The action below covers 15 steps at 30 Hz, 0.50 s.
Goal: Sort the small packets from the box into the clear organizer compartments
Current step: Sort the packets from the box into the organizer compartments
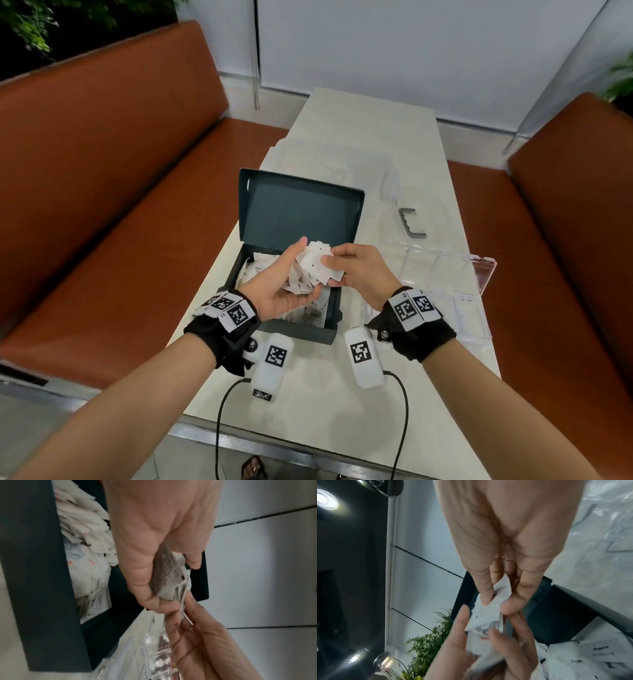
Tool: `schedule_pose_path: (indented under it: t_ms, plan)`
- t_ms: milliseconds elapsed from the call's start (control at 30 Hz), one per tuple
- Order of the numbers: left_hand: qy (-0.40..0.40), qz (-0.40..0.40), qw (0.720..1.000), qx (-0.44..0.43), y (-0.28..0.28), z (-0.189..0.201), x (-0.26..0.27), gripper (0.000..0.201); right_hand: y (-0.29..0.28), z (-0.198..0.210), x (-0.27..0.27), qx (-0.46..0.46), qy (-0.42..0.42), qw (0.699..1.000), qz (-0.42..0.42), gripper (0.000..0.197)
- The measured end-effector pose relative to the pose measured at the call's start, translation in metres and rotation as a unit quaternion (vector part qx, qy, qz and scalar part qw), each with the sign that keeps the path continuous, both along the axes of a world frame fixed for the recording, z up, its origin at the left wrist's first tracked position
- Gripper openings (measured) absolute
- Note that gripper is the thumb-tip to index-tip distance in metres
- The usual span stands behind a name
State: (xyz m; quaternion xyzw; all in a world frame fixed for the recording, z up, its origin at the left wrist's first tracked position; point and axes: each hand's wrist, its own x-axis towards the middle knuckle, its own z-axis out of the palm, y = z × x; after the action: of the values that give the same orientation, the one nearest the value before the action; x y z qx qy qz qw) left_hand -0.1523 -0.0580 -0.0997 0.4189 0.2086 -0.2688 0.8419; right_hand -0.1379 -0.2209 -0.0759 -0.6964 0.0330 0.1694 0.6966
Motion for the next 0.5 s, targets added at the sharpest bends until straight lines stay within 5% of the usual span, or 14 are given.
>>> schedule_pose_path:
  t_ms: [367, 500]
  plan:
    - [-0.075, -0.004, 0.995, 0.068, -0.052, 0.01, 0.006, 0.023, -0.068, 0.01, -0.014, 0.029, 0.037, 0.996, -0.075, 0.023]
    - [-0.085, -0.01, 0.994, 0.065, -0.077, 0.014, 0.007, 0.024, -0.091, 0.008, -0.024, 0.003, 0.053, 0.998, -0.042, 0.022]
